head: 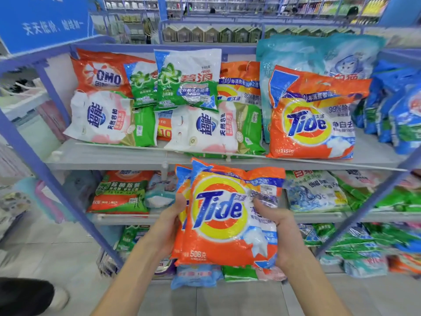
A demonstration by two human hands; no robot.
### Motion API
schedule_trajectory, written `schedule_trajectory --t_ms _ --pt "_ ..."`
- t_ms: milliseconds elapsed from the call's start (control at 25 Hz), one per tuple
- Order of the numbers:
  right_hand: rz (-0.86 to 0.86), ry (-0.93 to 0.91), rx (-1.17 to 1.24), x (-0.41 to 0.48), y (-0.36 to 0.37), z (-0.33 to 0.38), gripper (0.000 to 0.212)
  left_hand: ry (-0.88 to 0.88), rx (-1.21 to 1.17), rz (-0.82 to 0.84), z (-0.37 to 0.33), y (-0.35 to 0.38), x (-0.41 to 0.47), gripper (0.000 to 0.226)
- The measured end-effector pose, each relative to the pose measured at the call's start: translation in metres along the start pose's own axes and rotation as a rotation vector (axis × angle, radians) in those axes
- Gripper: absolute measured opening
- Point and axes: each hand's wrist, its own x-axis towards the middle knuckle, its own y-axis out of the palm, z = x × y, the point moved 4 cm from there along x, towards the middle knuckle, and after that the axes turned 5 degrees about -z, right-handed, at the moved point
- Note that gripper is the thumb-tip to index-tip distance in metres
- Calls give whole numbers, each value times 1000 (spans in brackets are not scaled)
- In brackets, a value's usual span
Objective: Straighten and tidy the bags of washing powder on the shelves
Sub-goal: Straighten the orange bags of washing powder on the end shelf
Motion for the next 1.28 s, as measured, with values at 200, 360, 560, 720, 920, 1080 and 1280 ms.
schedule_trajectory --t_ms 200,360,560,720,920,1080,1280 --pt "-78 -72 -300 20 -27 6 28 -86 1 -11 35 18 14 92" --pt "-277 -389 -570 18 -64 30 27 -120 0 -48 60 20 22 76" --pt "-129 161 -275 31 -103 -15 39 -200 -52 -60 96 27 29 38" --pt "-245 2 -284 57 -128 -15 45 -261 16 -121 105 24 52 35" --pt "-321 -78 -295 105 -159 -7 30 -161 292 -212 103 14 130 45" --pt "-325 -118 -296 146 -181 1 26 -57 308 -251 110 23 158 33" --pt "-372 -206 -485 196 -201 45 14 44 332 -427 122 43 219 16"
